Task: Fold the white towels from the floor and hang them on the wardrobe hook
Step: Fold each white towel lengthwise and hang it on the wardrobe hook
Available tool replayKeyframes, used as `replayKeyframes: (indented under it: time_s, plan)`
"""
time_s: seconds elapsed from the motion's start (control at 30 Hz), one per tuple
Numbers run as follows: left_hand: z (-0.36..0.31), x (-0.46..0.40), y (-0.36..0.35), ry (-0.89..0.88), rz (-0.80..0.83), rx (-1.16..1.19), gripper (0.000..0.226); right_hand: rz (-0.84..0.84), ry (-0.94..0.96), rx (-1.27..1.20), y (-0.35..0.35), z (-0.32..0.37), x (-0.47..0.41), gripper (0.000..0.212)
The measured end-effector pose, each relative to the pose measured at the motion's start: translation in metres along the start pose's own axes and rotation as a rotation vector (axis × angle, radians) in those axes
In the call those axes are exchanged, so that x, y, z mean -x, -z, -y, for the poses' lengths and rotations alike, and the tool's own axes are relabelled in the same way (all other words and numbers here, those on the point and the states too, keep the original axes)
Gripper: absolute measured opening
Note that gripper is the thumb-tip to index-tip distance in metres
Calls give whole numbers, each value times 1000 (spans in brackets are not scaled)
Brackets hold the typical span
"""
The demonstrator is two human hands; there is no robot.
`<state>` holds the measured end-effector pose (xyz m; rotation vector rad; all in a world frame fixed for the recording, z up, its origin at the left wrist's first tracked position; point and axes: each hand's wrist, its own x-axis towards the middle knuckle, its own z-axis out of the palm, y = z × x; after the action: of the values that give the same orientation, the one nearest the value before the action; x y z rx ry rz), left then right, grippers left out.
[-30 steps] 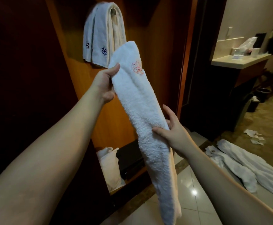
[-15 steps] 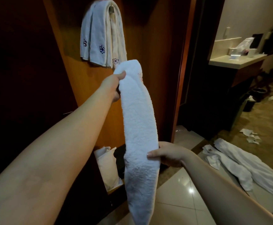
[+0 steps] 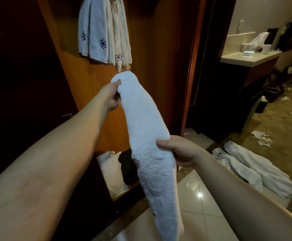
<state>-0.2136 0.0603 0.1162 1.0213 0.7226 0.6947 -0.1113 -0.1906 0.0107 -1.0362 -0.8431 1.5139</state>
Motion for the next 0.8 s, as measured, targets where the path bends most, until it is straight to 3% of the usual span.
replayKeyframes:
  time_s: [0.07, 0.13, 0.2, 0.33, 0.4, 0.5, 0.57, 0.7, 0.8]
  plan:
    - [10, 7, 8, 25, 183, -50, 44, -67, 56, -38, -5, 10, -3, 44]
    - [27, 20, 13, 64, 270, -257, 62, -134, 136, -125, -8, 22, -9, 45]
    - [54, 36, 18, 42, 278, -409, 76, -215, 224, -232, -11, 35, -16, 47]
    - [131, 88, 29, -92, 306, -444, 77, -505, 275, -364, -15, 45, -34, 57]
    - [162, 111, 34, -158, 261, -438, 85, -584, 302, -370, -20, 43, -40, 57]
    - [195, 125, 35, -209, 166, -674, 106, -637, 357, -478, -28, 44, -46, 53]
    - [214, 124, 36, -217, 117, -799, 100, -618, 397, -582, -36, 47, -47, 51]
    - [231, 113, 48, -297, -147, -940, 45, -614, 446, -685, -54, 63, -45, 42]
    - [233, 109, 60, -333, -228, -1068, 35, -620, 474, -715, -60, 83, -40, 50]
